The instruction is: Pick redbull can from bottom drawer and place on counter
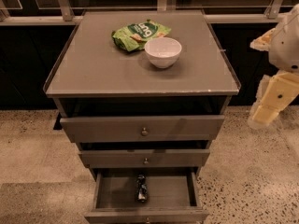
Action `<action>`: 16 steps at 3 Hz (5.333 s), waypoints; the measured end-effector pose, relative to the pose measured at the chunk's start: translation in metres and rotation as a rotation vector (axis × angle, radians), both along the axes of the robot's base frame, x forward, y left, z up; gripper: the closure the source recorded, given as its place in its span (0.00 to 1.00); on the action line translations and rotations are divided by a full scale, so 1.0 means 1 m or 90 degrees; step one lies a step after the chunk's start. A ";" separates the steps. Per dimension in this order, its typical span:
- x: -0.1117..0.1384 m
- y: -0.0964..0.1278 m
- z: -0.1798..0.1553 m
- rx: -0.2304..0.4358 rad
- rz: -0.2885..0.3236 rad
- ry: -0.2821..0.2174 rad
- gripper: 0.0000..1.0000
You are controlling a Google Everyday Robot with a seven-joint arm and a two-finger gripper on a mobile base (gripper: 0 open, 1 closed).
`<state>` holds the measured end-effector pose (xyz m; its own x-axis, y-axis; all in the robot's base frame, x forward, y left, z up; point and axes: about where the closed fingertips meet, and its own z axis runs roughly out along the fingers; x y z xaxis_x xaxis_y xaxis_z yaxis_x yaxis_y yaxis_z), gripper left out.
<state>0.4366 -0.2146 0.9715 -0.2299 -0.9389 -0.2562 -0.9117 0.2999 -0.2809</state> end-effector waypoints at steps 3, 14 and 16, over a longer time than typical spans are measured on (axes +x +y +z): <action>-0.028 0.039 -0.124 0.197 -0.074 0.001 0.00; -0.035 0.093 -0.437 0.435 -0.340 0.083 0.00; -0.030 0.098 -0.470 0.481 -0.375 0.070 0.00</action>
Offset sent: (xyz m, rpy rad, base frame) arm 0.0222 0.0577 -0.1820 0.5215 -0.1947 -0.1965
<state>0.4064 -0.1165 0.5018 -0.6710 -0.2613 -0.6939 -0.5665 0.7845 0.2524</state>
